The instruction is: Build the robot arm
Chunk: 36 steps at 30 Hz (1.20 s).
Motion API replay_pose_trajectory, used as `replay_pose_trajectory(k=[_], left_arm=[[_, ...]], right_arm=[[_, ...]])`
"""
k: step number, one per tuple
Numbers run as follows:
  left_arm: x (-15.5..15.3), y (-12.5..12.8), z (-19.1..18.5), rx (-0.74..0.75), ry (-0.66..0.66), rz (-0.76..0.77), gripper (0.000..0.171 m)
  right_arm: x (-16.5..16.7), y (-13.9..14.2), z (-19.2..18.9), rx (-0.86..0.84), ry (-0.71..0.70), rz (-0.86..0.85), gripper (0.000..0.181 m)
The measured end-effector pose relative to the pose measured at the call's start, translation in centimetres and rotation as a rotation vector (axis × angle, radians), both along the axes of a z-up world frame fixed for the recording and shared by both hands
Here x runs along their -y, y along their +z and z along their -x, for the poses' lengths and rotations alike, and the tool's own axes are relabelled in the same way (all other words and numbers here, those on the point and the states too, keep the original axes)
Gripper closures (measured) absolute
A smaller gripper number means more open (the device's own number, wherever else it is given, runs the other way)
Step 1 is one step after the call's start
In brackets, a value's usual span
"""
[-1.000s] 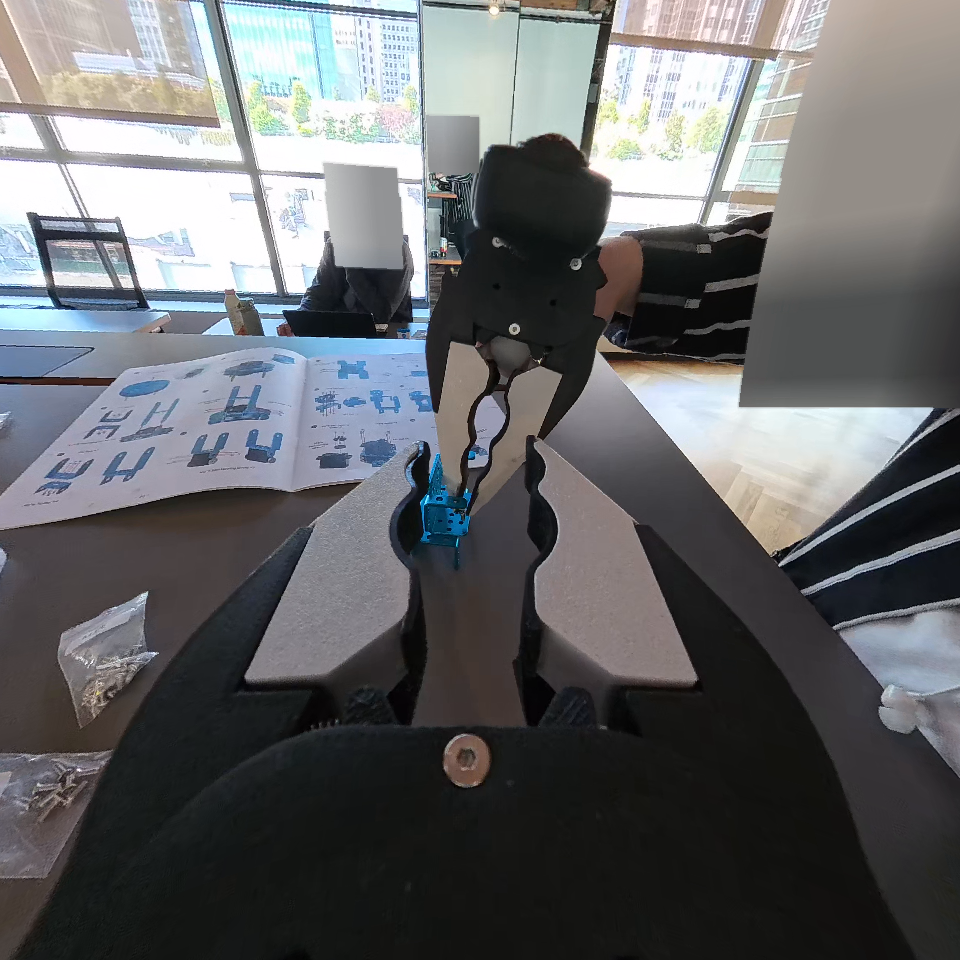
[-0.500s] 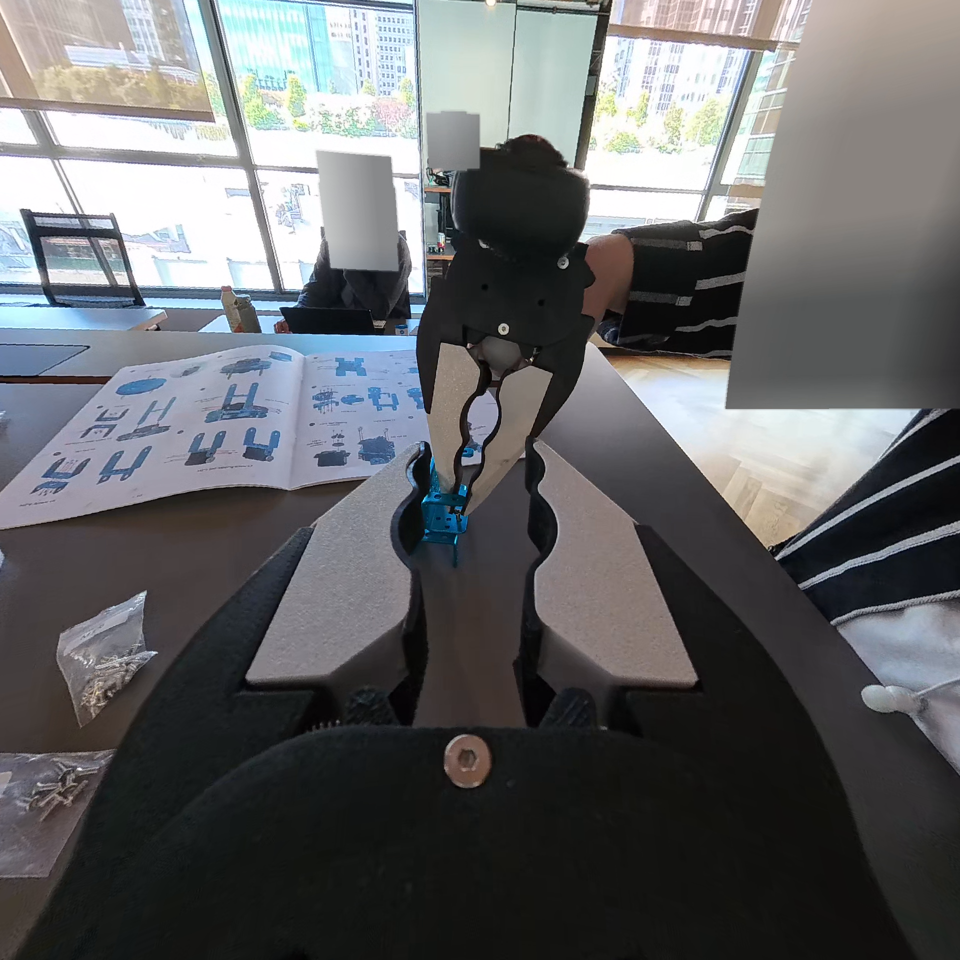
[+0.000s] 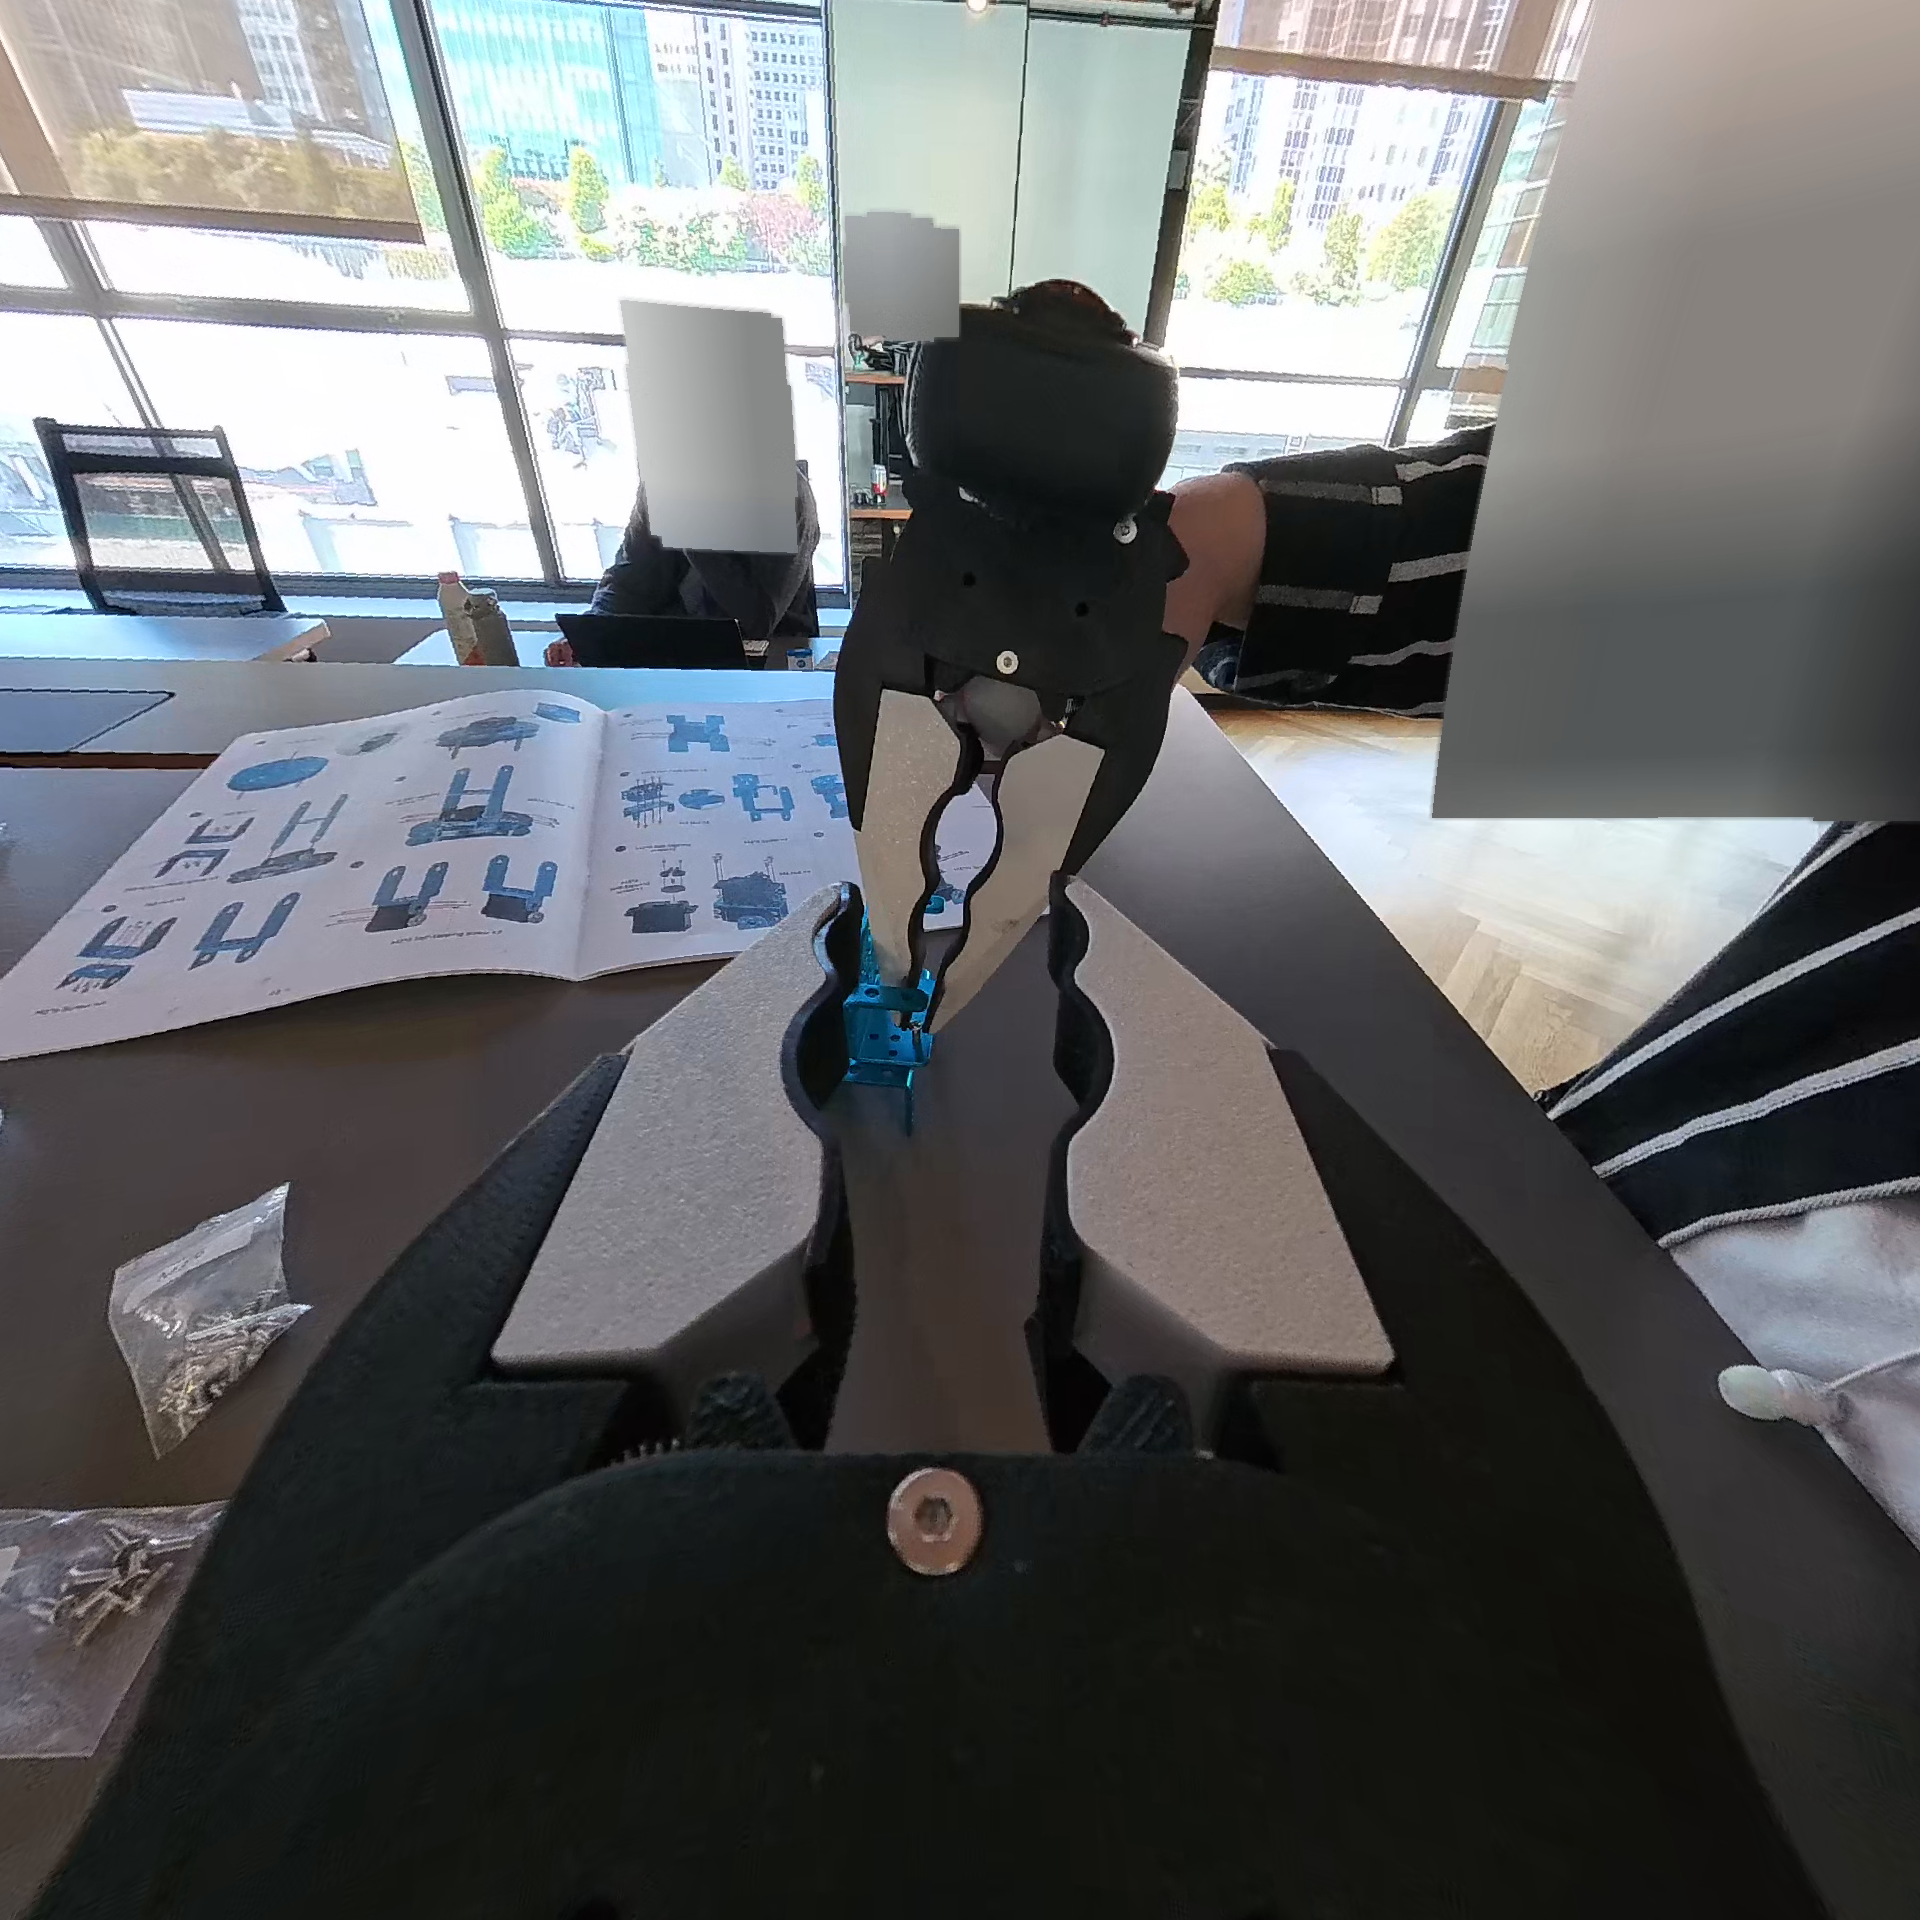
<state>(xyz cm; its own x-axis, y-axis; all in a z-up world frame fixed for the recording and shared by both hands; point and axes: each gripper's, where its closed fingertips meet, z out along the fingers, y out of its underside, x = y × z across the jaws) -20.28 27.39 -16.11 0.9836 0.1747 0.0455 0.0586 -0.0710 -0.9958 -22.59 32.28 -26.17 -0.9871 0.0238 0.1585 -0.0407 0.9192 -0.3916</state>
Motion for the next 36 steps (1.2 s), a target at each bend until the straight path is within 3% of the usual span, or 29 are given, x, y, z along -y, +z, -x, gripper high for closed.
replay_pose_trajectory(k=[22,28,36], left_arm=[[0.1,-0.3,0.2,0.007,0.009,0.010,0.137],[0.4,-2.0,1.4,0.025,0.066,0.090,0.140],[0.1,-3.7,1.9,0.031,0.092,0.173,0.139]], right_arm=[[0.1,0.5,0.0,-0.024,-0.028,0.034,0.172],[0.5,1.7,0.0,-0.072,-0.168,0.122,0.174],[0.9,2.2,-0.2,-0.166,-0.614,0.399,0.170]])
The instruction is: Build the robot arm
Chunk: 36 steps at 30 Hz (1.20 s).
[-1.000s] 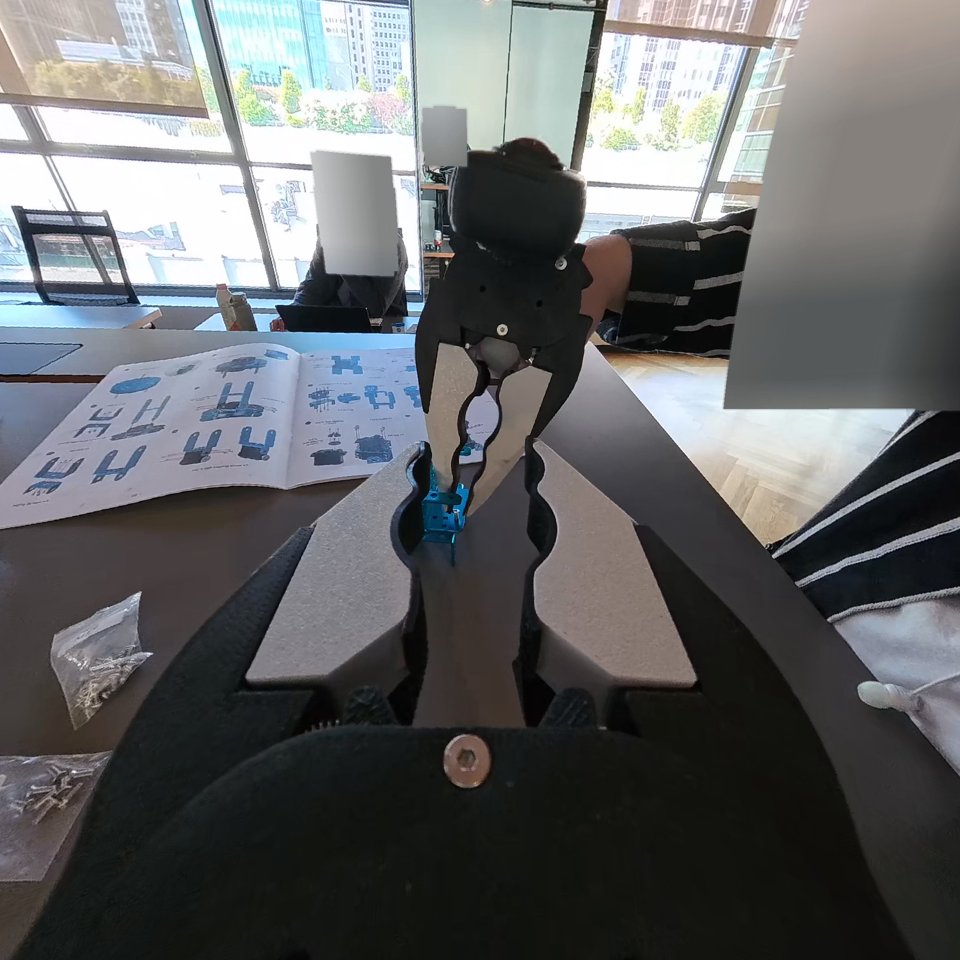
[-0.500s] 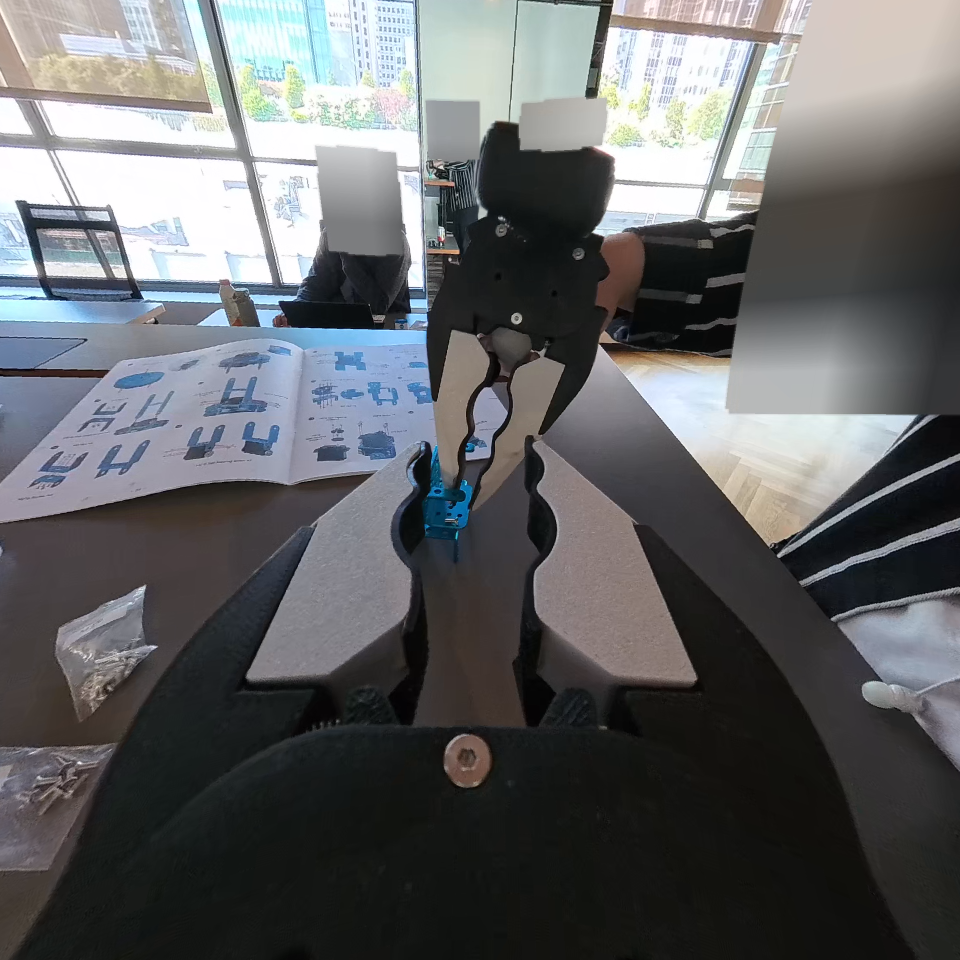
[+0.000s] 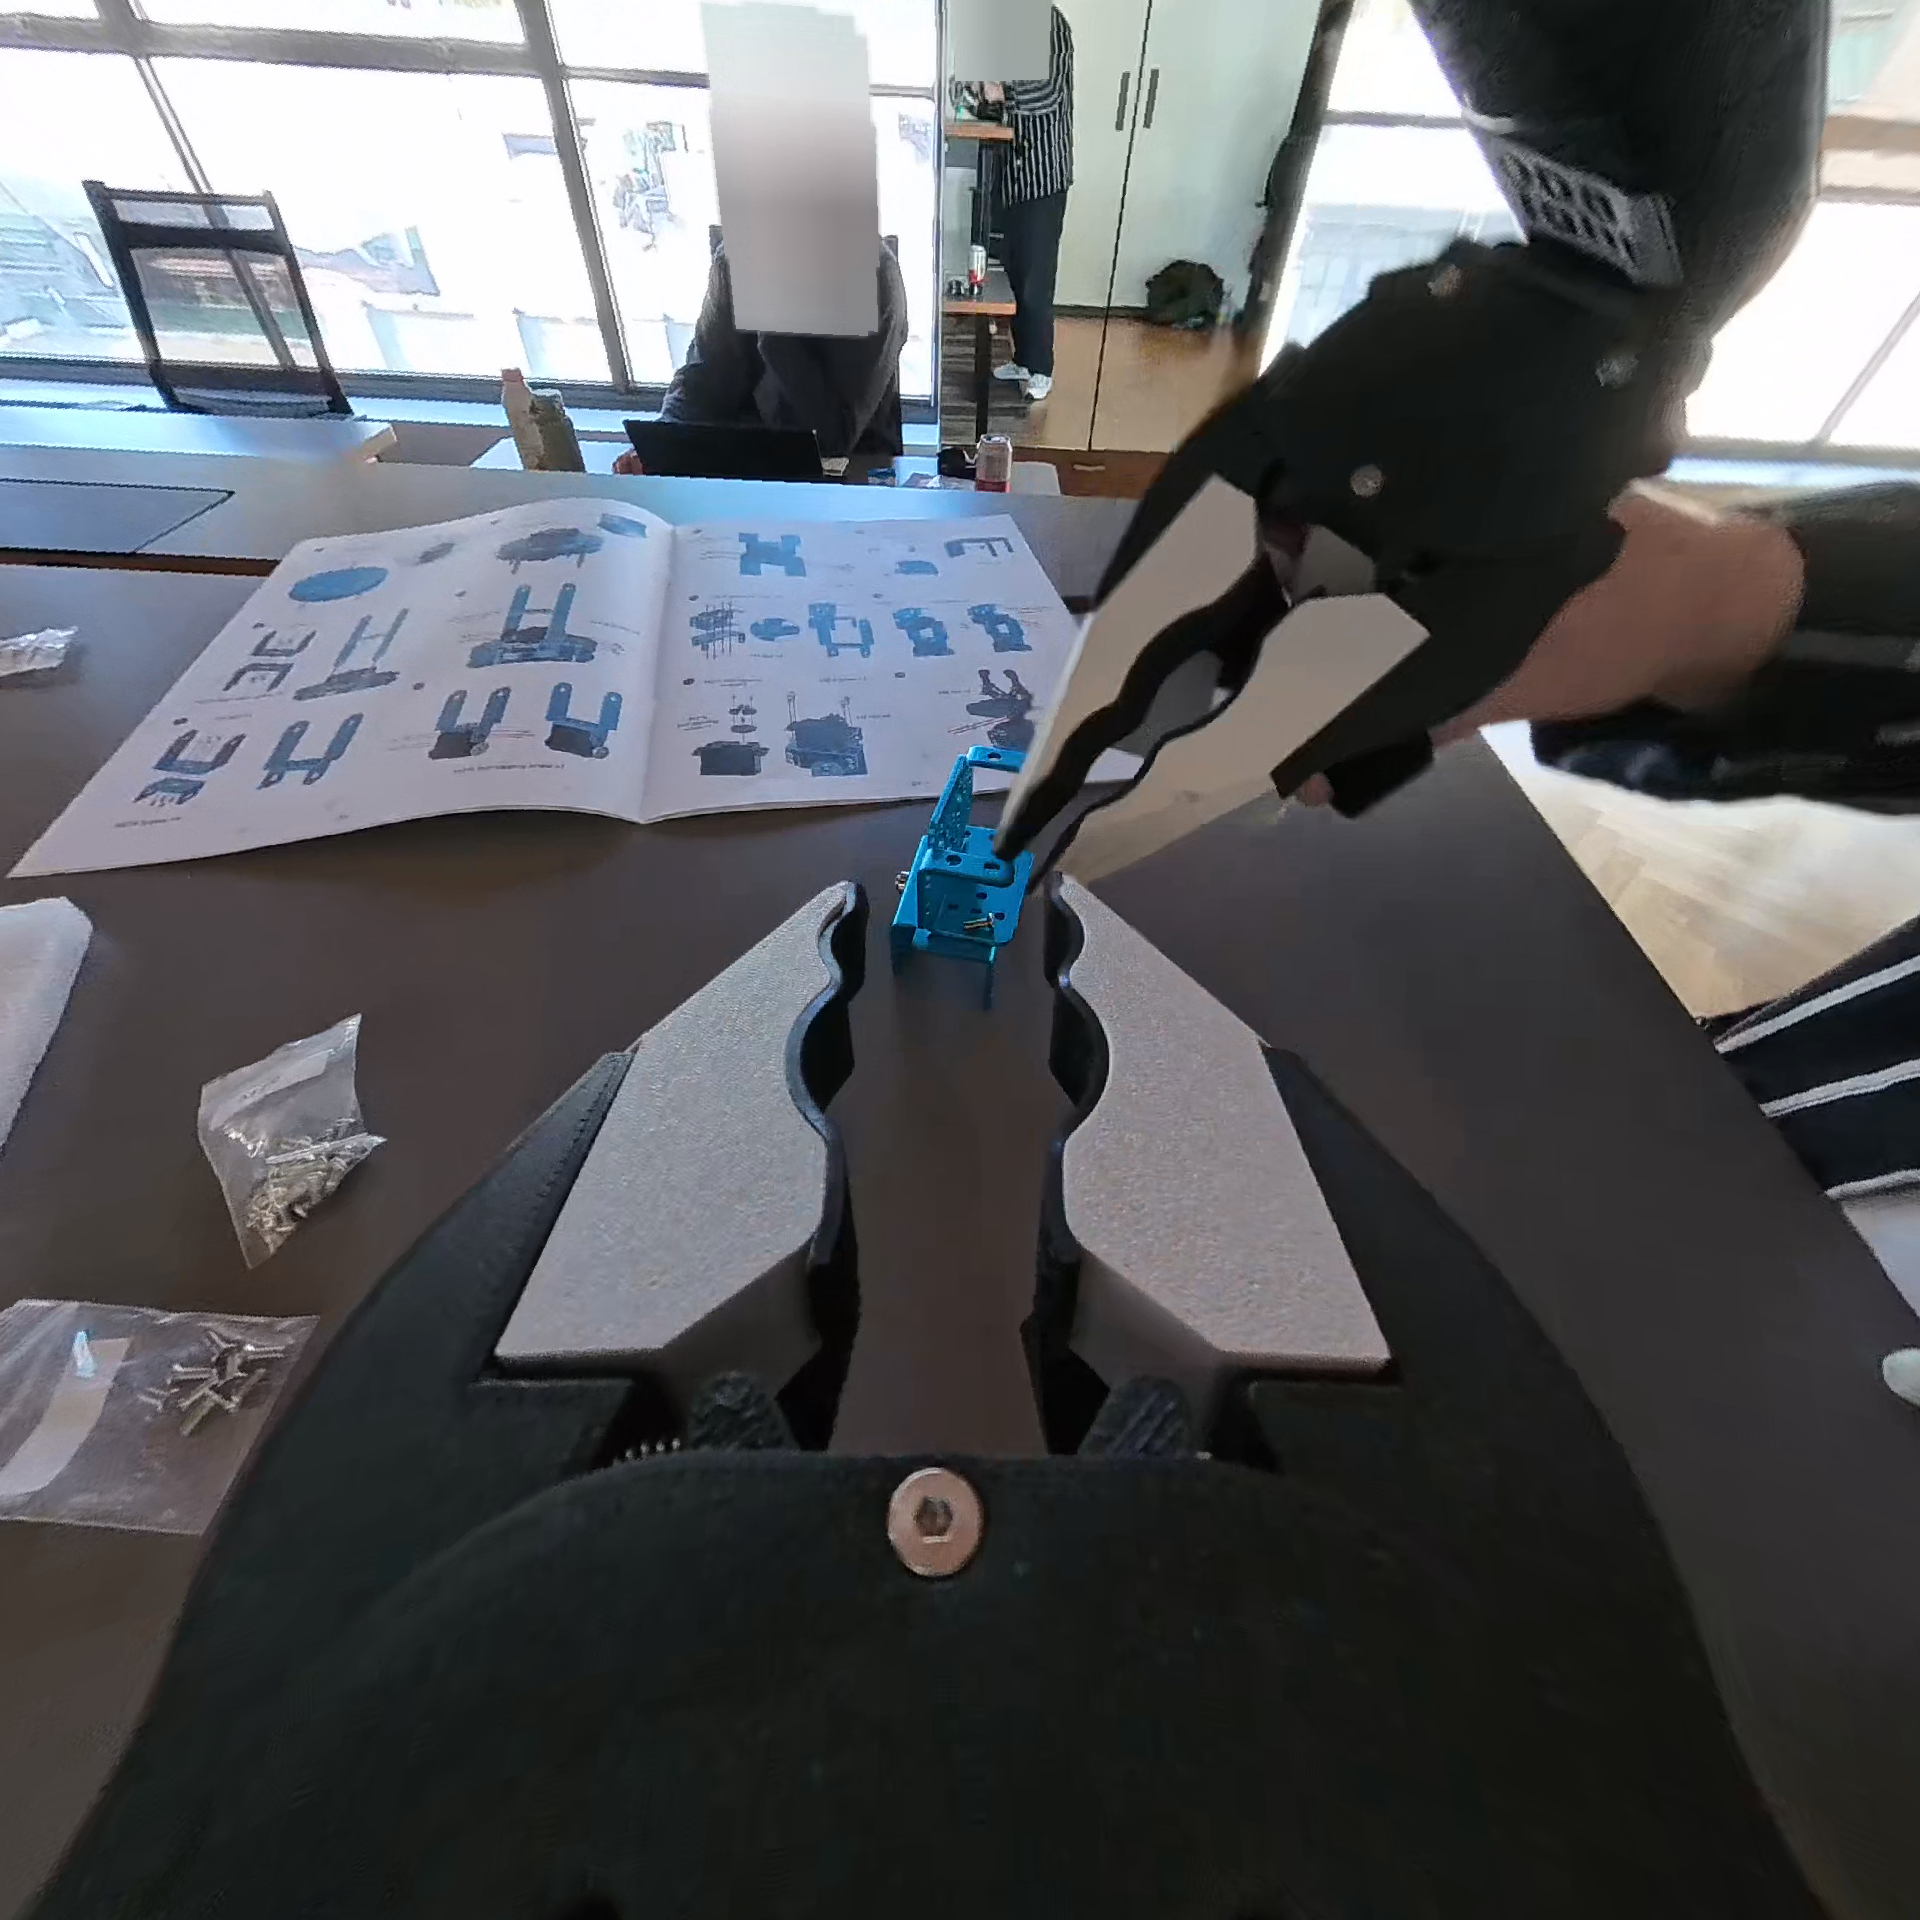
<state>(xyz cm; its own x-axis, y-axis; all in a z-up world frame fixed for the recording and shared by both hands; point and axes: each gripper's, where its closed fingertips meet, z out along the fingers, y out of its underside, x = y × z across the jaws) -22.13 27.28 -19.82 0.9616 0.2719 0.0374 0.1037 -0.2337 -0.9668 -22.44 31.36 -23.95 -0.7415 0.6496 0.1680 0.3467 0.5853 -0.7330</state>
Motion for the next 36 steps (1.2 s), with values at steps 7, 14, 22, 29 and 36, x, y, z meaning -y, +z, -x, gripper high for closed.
replay_pose_trajectory(k=[7,14,22,29,36], left_arm=[[-0.2,0.1,0.5,0.045,0.019,-0.028,0.139],[-0.9,-0.5,0.0,0.052,-0.003,-0.007,0.139],[-1.0,-0.6,0.0,0.056,-0.007,-0.007,0.141],[-1.0,-0.7,0.0,0.059,-0.008,-0.001,0.141],[-1.0,-1.2,0.1,0.069,-0.009,0.012,0.141]], right_arm=[[-0.9,-0.5,0.7,-0.108,-0.174,0.097,0.167],[-0.7,-1.1,0.8,-0.089,-0.244,0.188,0.168],[-0.6,-1.7,0.8,-0.063,-0.258,0.211,0.170],[-0.6,-2.0,0.9,-0.043,-0.257,0.237,0.177],[-0.6,-1.3,0.6,-0.057,-0.235,0.255,0.177]])
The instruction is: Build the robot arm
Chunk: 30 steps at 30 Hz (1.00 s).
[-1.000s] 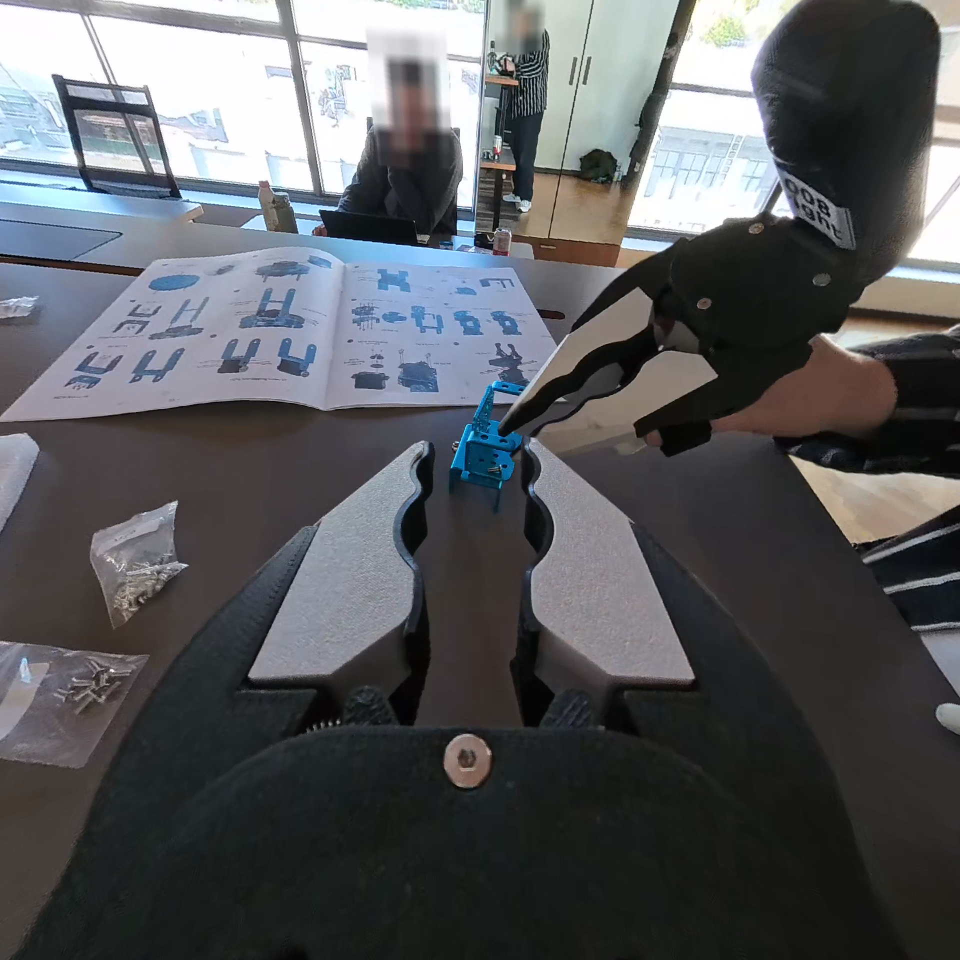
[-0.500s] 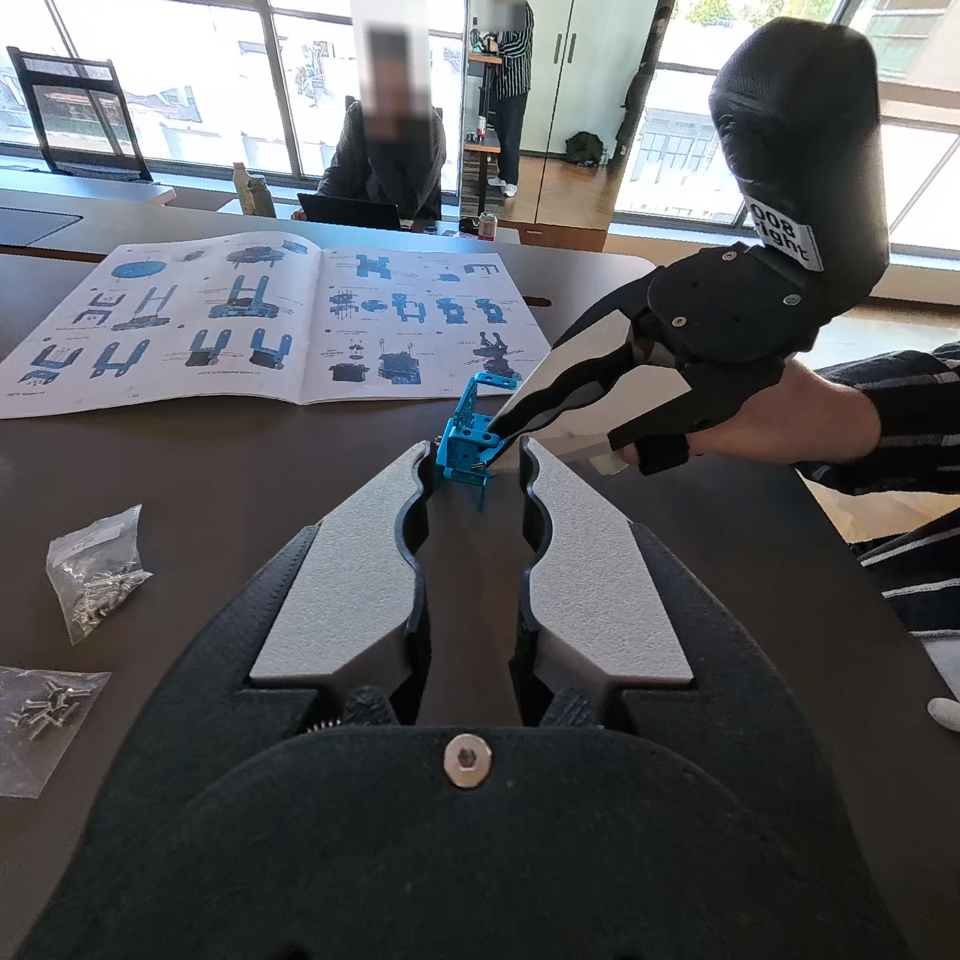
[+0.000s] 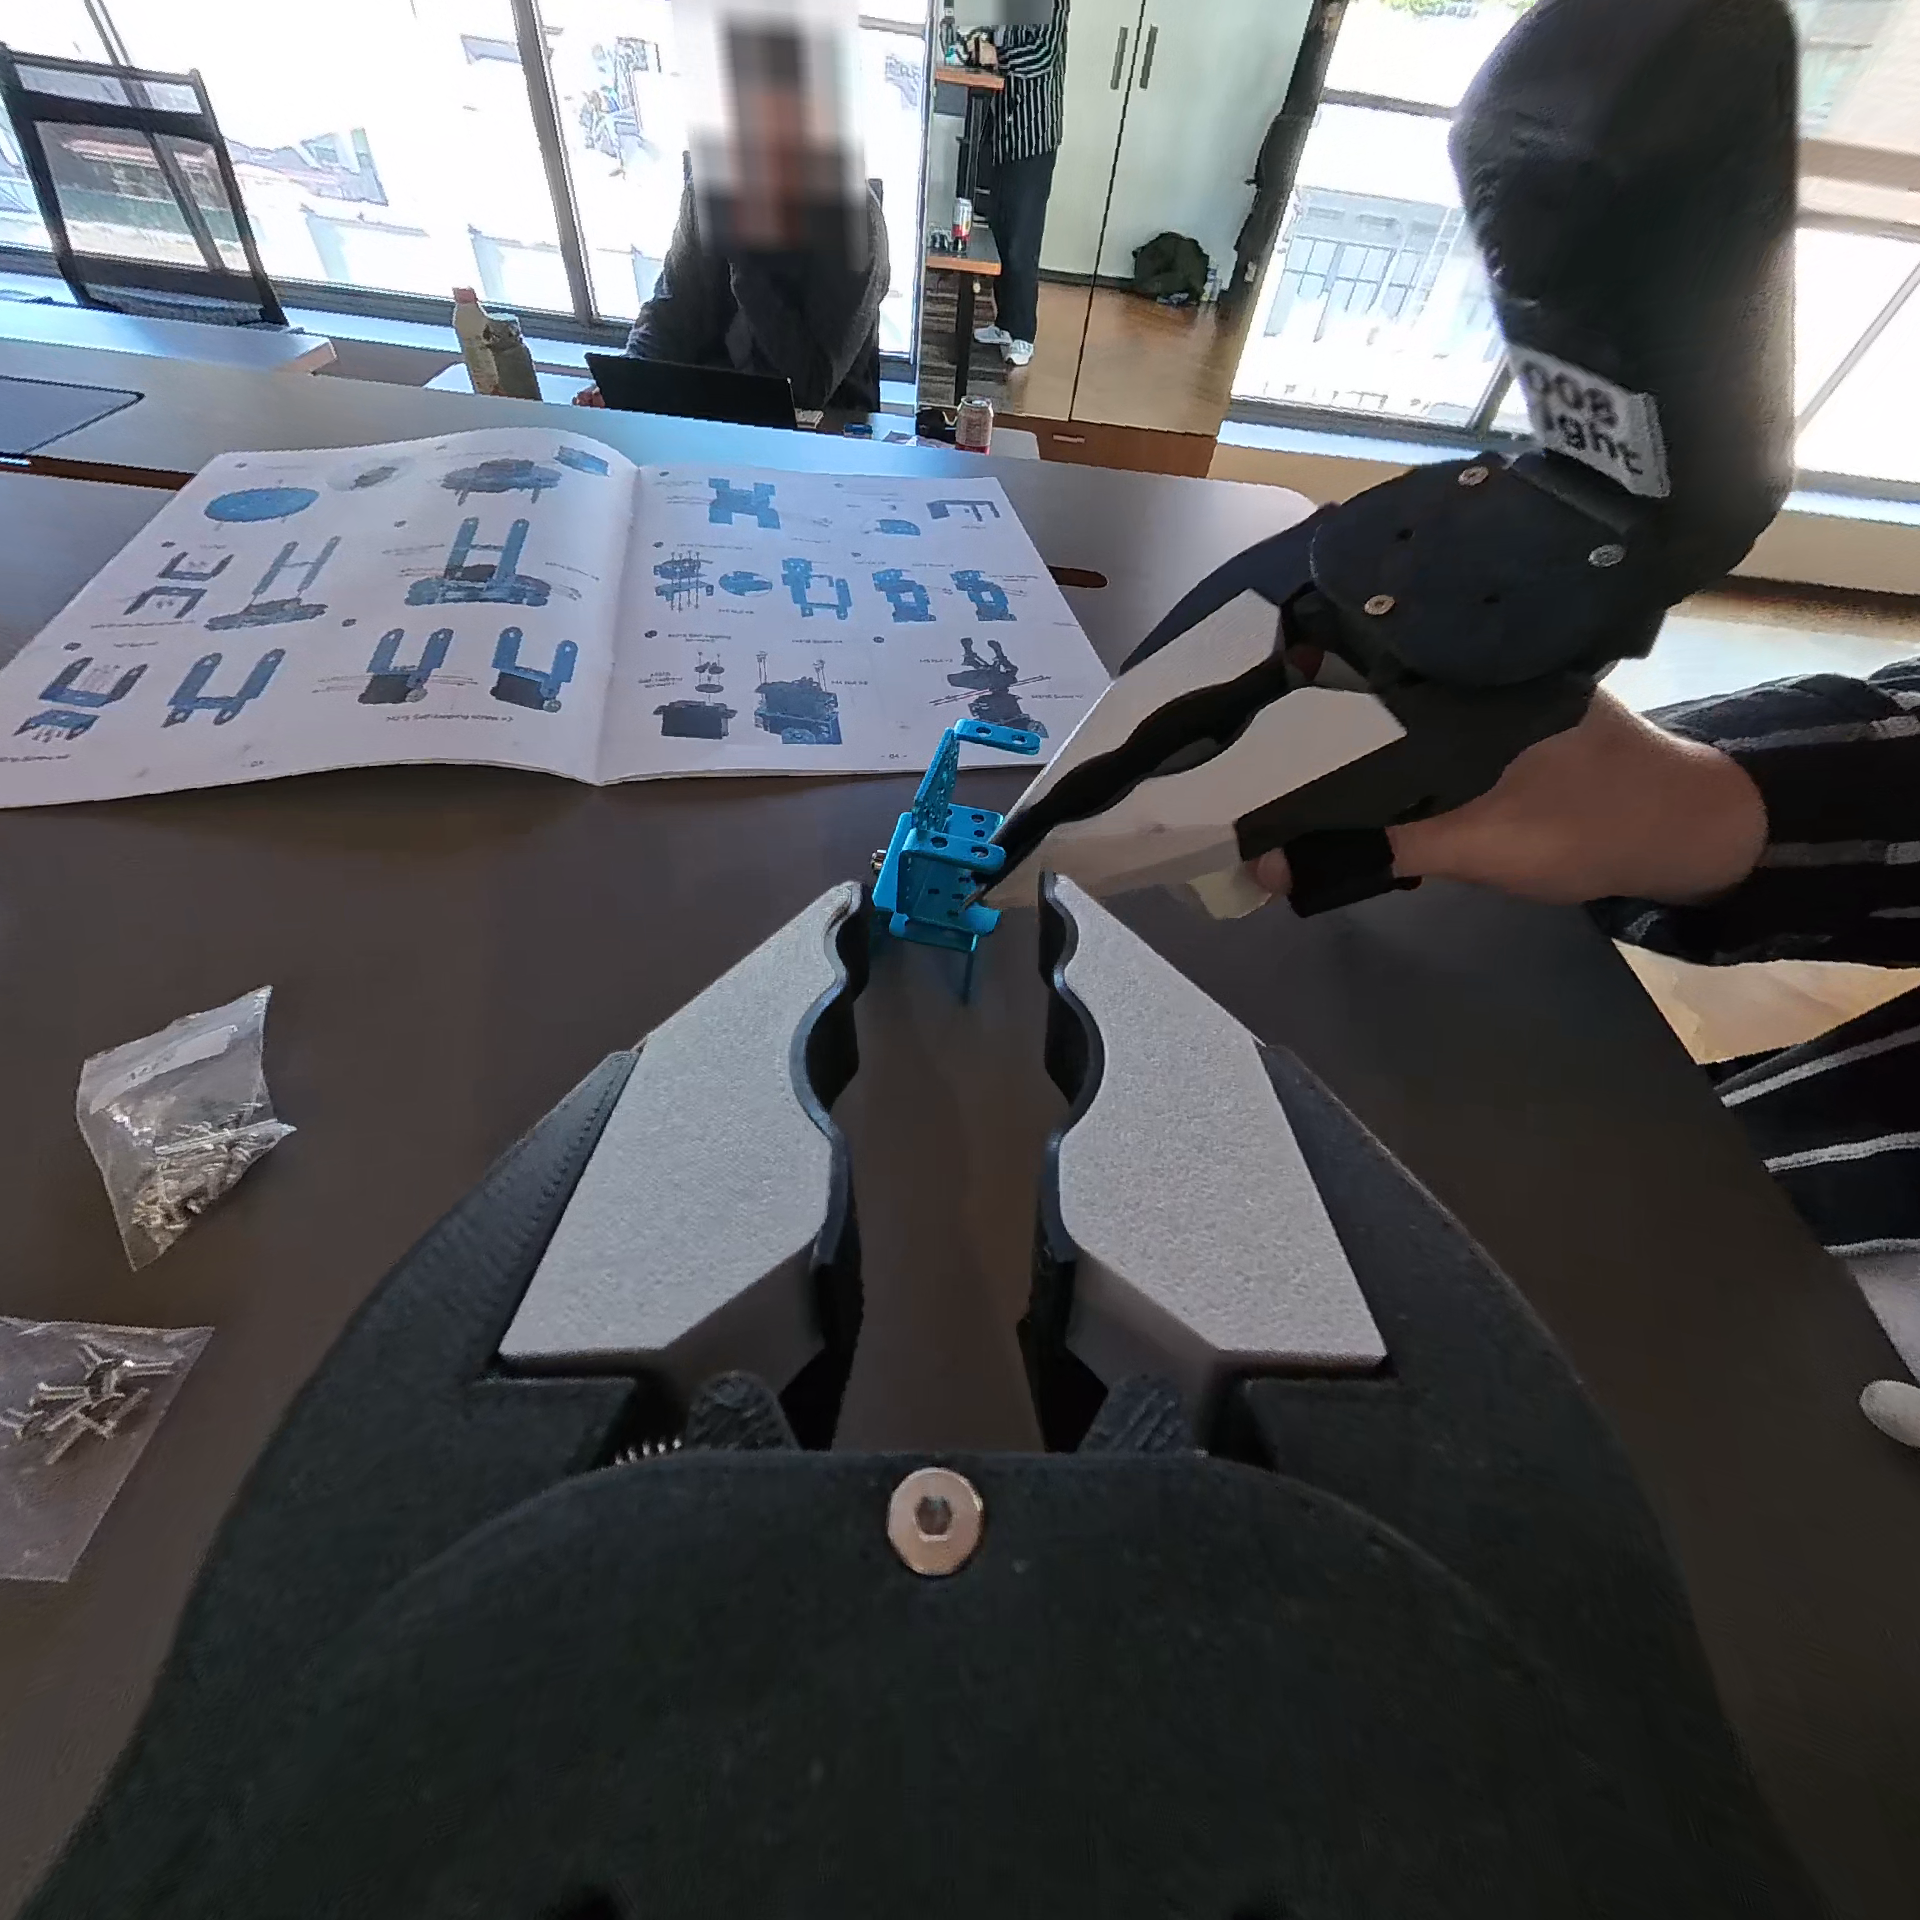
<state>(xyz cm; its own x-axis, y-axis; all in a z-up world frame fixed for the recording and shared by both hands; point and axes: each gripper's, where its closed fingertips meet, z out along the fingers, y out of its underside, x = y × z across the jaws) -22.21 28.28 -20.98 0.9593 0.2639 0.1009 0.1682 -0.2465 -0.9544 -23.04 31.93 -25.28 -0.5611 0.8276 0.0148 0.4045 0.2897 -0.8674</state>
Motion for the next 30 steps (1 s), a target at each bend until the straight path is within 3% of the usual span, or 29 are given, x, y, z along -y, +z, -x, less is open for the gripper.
replay_pose_trajectory(k=[10,15,21,30], left_arm=[[-1.0,-2.1,1.6,-0.012,0.007,0.078,0.140],[-2.4,-2.7,1.9,0.009,-0.056,0.091,0.155],[-3.0,-3.6,1.6,-0.047,-0.049,0.162,0.156],[-3.5,-3.6,1.5,-0.100,-0.045,0.174,0.170]], right_arm=[[-1.2,1.0,-1.3,-0.059,0.042,-0.104,0.178],[-1.7,1.5,-1.6,-0.087,0.048,-0.123,0.180],[-2.2,1.0,-1.8,-0.071,0.040,-0.087,0.181],[-3.0,0.8,-1.8,-0.086,0.022,-0.088,0.181]])
